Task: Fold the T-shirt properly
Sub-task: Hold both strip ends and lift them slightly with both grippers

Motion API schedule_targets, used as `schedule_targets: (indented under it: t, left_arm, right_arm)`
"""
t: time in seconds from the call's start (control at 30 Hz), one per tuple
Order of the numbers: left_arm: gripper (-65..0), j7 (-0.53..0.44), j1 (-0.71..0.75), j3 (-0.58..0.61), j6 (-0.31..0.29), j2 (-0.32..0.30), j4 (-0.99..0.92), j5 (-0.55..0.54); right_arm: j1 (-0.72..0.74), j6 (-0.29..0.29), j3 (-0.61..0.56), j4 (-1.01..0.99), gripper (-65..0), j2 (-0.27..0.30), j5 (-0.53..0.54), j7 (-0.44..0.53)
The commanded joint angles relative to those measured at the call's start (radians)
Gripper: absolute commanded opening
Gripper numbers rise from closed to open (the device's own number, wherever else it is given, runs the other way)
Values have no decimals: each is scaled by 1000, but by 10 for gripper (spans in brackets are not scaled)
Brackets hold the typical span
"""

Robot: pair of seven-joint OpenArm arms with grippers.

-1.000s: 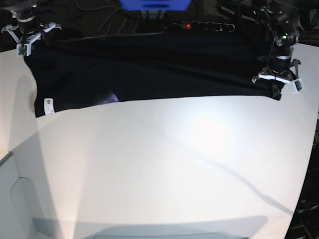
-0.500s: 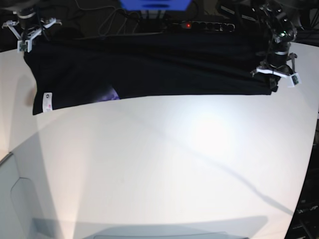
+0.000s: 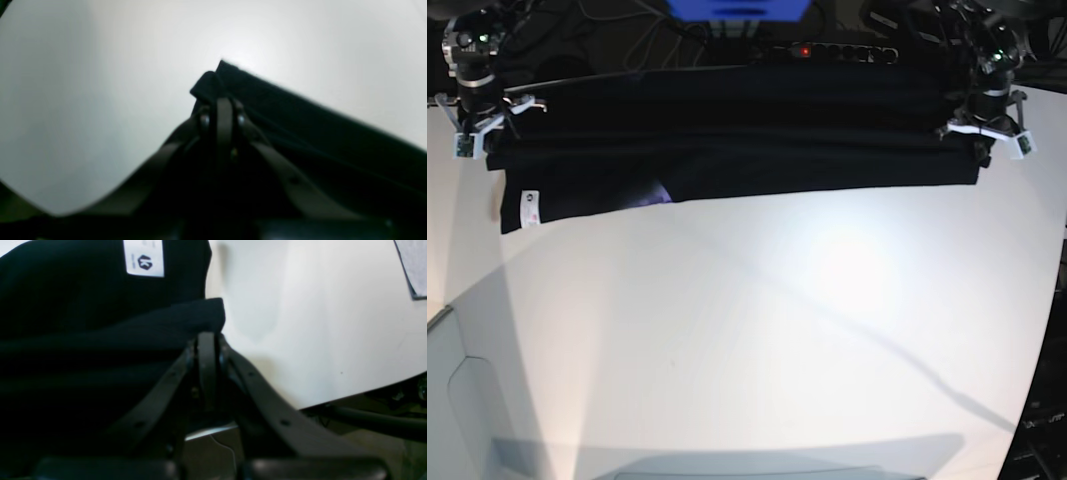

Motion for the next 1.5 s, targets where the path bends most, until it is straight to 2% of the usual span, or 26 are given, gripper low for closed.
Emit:
schedule_targets:
  t: [0.0, 0.23, 0.43, 0.67, 0.77, 0.93, 1.0, 1.07, 1.3, 1.47]
  left_arm:
    - [-650, -28, 7, -6, 11, -13, 3, 2]
    - [-650, -28, 7, -12, 11, -13, -54, 2]
    - [-650, -28, 41, -6, 10, -13, -23, -2]
    - [-648, -28, 96, -6, 10, -21, 32, -131]
    - [-595, -26, 118, -12, 10, -21, 60, -141]
    - [-405, -26, 150, -14, 11, -13, 123, -141]
    - [-359, -26, 172, -14, 11, -13, 147, -141]
    - [-341, -26, 190, -14, 11, -13, 154, -141]
    - [-342, -26, 185, 9, 11, 5, 62, -141]
    - [-342, -26, 109, 42, 11, 5, -44, -130]
  right_arm:
    - [3, 3, 5, 4, -650, 9, 3, 22]
    - [61, 3, -57, -157, -650, 17, -2, 23]
    - [69, 3, -94, -174, -644, 31, -3, 22]
    - [64, 3, -135, -179, -502, 43, -3, 16]
    - [67, 3, -135, -177, -450, 41, -3, 16]
    - [69, 3, -135, -177, -435, 41, -3, 16]
    - [69, 3, -135, -175, -435, 41, -3, 16]
    - [69, 3, -135, -175, -435, 41, -3, 16]
    - [82, 3, -137, -179, -435, 38, -3, 16]
    - [93, 3, -137, -179, -435, 38, -3, 16]
